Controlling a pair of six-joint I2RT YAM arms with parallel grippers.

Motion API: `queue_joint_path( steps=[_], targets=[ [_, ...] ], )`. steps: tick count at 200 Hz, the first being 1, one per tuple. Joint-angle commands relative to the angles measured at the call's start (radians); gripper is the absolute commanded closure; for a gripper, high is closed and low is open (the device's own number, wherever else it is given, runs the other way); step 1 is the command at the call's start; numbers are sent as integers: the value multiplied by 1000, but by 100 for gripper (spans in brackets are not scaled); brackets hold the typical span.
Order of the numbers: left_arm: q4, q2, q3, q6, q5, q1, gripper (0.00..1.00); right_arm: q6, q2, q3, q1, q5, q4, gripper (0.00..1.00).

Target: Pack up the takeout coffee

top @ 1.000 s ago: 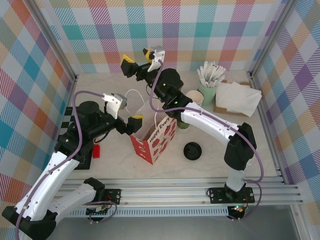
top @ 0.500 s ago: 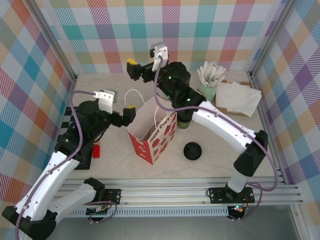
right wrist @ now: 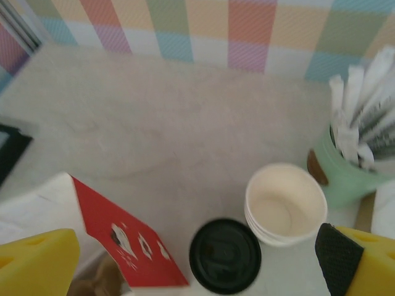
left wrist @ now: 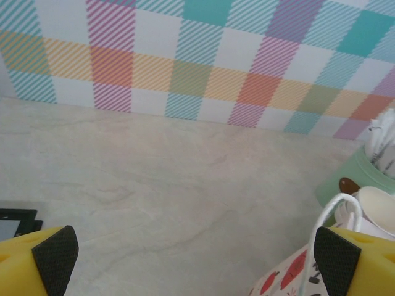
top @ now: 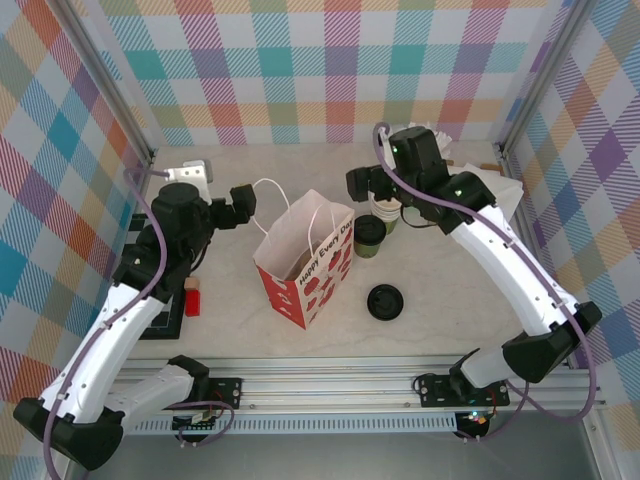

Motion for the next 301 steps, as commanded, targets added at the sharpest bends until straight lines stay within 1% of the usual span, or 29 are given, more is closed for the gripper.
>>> queue_joint_path(
  steps=[1,18,25,33,43,59,70,85,99,106,115,128,135,142,149,161,170,177,183,192,202,212,223,241,254,264,280,301],
  targets=[
    [65,55,92,39,111,28,0,39,14,-4,-48,0,-180,1],
    [9,155,201,-26,8,47,0,107,12,-36,-80,27,-248,2],
    [-32,199,251,-57,-30,57,0,137,6,-49,-87,19,-271,3],
    [-88,241,312,-90,-48,68,0,167,-7,-74,-91,-12,-274,2],
    [-152,280,379,-110,-35,79,0,225,-25,-115,-96,-58,-264,2],
    [-198,304,431,-41,60,84,0,341,-38,-182,-103,-130,-244,2],
    [-254,319,450,3,151,87,0,429,-39,-227,-108,-146,-232,1],
    [-301,322,428,12,315,89,0,508,-50,-308,-118,-199,-168,1],
    [-301,294,364,-8,472,89,0,568,-75,-402,-126,-245,-67,0],
    [-291,263,328,-18,488,88,0,586,-87,-451,-132,-276,-8,1],
    [-284,214,293,-30,444,89,0,611,-101,-490,-142,-309,49,0],
    [-283,131,257,7,378,92,0,577,-111,-524,-145,-334,110,0],
    [-308,91,244,27,351,97,0,559,-114,-538,-145,-315,122,0],
    [-351,61,237,44,350,104,0,538,-116,-553,-146,-291,134,0],
    [-398,42,228,58,380,105,0,508,-118,-566,-147,-273,151,0],
    [-484,36,206,61,490,102,0,458,-110,-567,-151,-252,170,0],
    [-525,44,181,50,555,90,0,407,-101,-562,-154,-271,188,0],
    [-546,51,165,50,576,69,0,360,-89,-553,-155,-294,191,0],
    [-551,56,150,54,572,44,0,323,-79,-543,-154,-313,175,0],
    [-550,54,128,69,532,1,1,297,-72,-538,-155,-303,131,0],
    [-534,46,101,85,488,-38,1,310,-76,-545,-155,-249,64,0],
    [-522,44,85,95,455,-62,2,360,-73,-552,-155,-172,-44,0],
    [-506,49,69,94,445,-70,4,354,-74,-574,-152,-190,-105,0],
    [-479,73,36,88,447,-77,9,347,-106,-632,-122,-215,-85,0],
    [-481,102,31,106,450,-79,15,364,-131,-660,-113,-206,-43,0],
    [-487,121,33,129,428,-79,20,389,-144,-672,-113,-189,-16,0],
    [-493,145,47,172,398,-79,34,411,-153,-689,-114,-195,24,0],
    [-506,162,80,229,384,-78,57,389,-137,-680,-112,-232,63,0]
  ],
)
